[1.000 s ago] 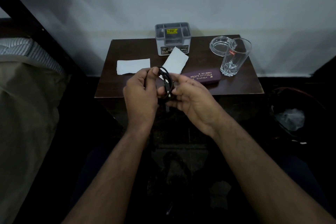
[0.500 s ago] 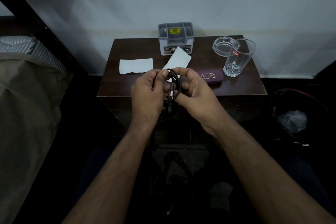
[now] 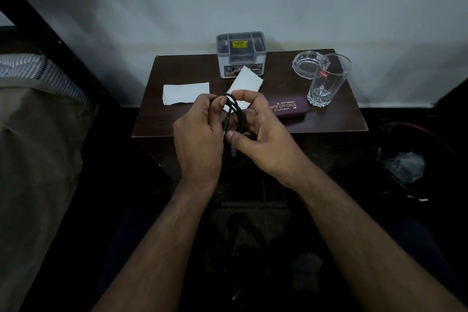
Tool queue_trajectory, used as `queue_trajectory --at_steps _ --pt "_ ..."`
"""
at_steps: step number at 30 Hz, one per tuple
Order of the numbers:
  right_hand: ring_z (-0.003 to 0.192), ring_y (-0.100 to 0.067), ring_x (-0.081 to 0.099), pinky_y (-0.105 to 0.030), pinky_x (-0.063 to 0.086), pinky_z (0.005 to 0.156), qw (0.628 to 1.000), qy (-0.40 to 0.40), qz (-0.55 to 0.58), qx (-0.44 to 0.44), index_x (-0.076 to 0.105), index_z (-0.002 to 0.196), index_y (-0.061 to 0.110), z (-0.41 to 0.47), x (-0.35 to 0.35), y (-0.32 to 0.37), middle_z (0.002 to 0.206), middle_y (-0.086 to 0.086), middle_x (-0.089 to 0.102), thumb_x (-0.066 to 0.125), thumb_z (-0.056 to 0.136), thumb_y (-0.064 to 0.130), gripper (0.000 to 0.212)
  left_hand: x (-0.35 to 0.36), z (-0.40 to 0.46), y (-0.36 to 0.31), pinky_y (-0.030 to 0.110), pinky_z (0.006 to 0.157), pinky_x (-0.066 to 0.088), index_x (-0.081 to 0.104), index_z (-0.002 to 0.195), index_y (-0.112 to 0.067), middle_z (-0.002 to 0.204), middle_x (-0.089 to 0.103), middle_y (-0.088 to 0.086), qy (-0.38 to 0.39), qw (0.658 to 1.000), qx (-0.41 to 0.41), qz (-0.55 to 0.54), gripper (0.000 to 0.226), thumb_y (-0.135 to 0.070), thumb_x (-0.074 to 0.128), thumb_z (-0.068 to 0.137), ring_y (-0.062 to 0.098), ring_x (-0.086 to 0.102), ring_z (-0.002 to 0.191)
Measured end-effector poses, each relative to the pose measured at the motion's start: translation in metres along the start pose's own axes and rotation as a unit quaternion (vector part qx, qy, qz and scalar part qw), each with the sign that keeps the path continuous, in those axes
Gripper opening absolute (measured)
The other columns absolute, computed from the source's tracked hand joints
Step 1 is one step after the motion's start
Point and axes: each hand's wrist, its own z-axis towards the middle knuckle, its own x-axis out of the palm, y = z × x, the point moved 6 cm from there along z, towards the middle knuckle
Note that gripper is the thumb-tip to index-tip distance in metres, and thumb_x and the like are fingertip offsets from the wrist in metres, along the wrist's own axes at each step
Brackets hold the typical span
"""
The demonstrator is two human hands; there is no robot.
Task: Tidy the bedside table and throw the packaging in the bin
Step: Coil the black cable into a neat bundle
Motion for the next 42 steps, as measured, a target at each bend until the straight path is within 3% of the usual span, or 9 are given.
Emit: queue_trajectory --at_steps 3,7,10,15,19,31,34,38,42 --pt "0.086 -0.021 0.059 -0.042 0.049 0.082 0.999 -0.018 0.048 0.014 0.042 0.142 0.019 0.001 -0.001 -0.002 0.091 -0.008 0.062 0.060 0.090 -0.011 0.062 0.002 0.000 -0.002 0.009 0.052 0.038 0.072 0.094 -0.013 0.069 0.066 -0.008 0.019 0.999 -0.018 -0.032 0.021 -0.026 0.059 0.104 0.000 0.059 0.060" --pt "0.083 -0.010 0.065 -0.027 0.057 0.082 0.986 -0.026 0.165 0.029 0.048 0.137 0.017 0.001 -0.001 -0.001 0.087 0.001 0.067 0.064 0.093 -0.011 0.054 0.004 0.000 0.000 0.018 0.038 0.046 0.071 0.091 -0.012 0.061 0.066 0.000 0.046 0.992 -0.064 -0.094 0.026 -0.030 0.058 0.105 0.008 0.061 0.041" --pt "0.088 -0.012 0.063 -0.035 0.057 0.083 0.998 -0.046 0.050 -0.010 0.052 0.130 0.022 0.000 -0.006 0.001 0.094 -0.004 0.065 0.073 0.093 0.012 0.044 0.005 0.001 0.000 0.022 0.036 0.043 0.070 0.086 -0.017 0.059 0.066 0.000 0.057 0.992 -0.061 -0.094 0.025 -0.031 0.058 0.104 0.011 0.055 0.034" --pt "0.088 -0.004 0.065 -0.020 0.051 0.075 0.957 -0.149 -0.233 -0.091 0.056 0.114 0.019 -0.003 -0.019 0.014 0.092 0.014 0.065 0.072 0.095 0.027 0.027 0.009 0.000 0.000 0.023 0.036 0.041 0.068 0.086 -0.021 0.053 0.058 0.002 0.071 0.991 -0.062 -0.094 0.022 -0.027 0.058 0.104 0.013 0.051 0.032" --pt "0.076 -0.008 0.066 -0.035 0.054 0.069 0.939 -0.202 -0.269 -0.074 0.065 0.091 0.019 -0.004 -0.033 0.015 0.079 0.010 0.070 0.076 0.091 0.036 0.020 0.008 0.002 0.004 0.025 0.035 0.040 0.067 0.086 -0.023 0.050 0.054 -0.008 0.071 0.989 -0.073 -0.106 0.023 -0.032 0.056 0.105 0.011 0.048 0.033" --pt "0.086 -0.014 0.061 -0.047 0.054 0.071 0.918 -0.174 -0.344 -0.094 0.057 0.093 0.028 -0.007 -0.050 0.032 0.088 0.014 0.066 0.063 0.095 0.041 0.015 0.016 0.007 0.007 0.023 0.036 0.033 0.062 0.077 -0.016 0.055 0.049 0.000 0.113 0.966 -0.113 -0.201 0.034 -0.036 0.057 0.104 0.008 0.036 0.036" --pt "0.088 -0.018 0.055 -0.045 0.052 0.071 0.883 -0.208 -0.400 -0.128 0.059 0.095 0.025 -0.010 -0.055 0.038 0.094 0.012 0.065 0.059 0.097 0.043 0.018 0.024 0.005 0.007 0.018 0.037 0.025 0.058 0.084 -0.001 0.057 0.051 -0.003 0.146 0.938 -0.145 -0.278 0.040 -0.033 0.052 0.106 0.006 0.032 0.038" --pt "0.095 -0.021 0.052 -0.043 0.049 0.075 0.824 -0.243 -0.484 -0.163 0.063 0.101 0.023 -0.012 -0.054 0.046 0.105 0.006 0.061 0.055 0.099 0.044 0.023 0.029 0.001 0.001 0.016 0.036 0.022 0.055 0.079 -0.014 0.059 0.051 -0.005 0.183 0.899 -0.170 -0.359 0.034 -0.036 0.049 0.105 0.004 0.029 0.035" --pt "0.097 -0.017 0.053 -0.036 0.051 0.077 0.884 -0.246 -0.385 -0.101 0.073 0.099 0.025 -0.004 -0.067 0.024 0.102 0.003 0.053 0.069 0.093 0.036 0.013 0.031 -0.006 -0.005 0.019 0.039 0.020 0.057 0.071 -0.026 0.057 0.050 -0.006 0.200 0.891 -0.152 -0.377 0.030 -0.044 0.055 0.094 0.004 0.027 0.036"
